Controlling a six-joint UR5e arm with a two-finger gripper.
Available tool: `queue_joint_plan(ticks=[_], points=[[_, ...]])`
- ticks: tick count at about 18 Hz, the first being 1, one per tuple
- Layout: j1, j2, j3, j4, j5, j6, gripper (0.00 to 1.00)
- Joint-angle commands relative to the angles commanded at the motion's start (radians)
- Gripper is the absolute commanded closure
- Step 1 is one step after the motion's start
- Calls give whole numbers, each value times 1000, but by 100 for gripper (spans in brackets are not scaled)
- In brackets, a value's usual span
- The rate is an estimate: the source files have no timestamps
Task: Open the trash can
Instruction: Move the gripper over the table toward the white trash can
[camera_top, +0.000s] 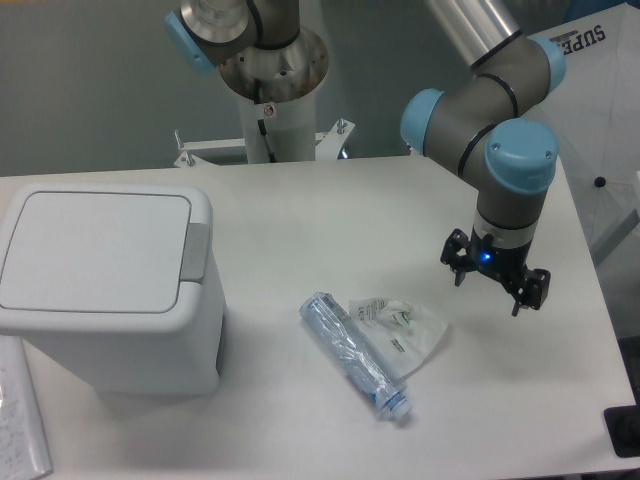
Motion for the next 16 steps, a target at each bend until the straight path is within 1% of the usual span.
queue_joint_plan(ticks=[4,6,9,12,16], points=[[2,2,-5,2,-8,0,0],[5,0,-20,12,-9,0,0],[12,2,-76,63,-11,-5,0],[0,0,-113,84,-11,-6,0],[-20,-5,-109,83,-11,-40,0]])
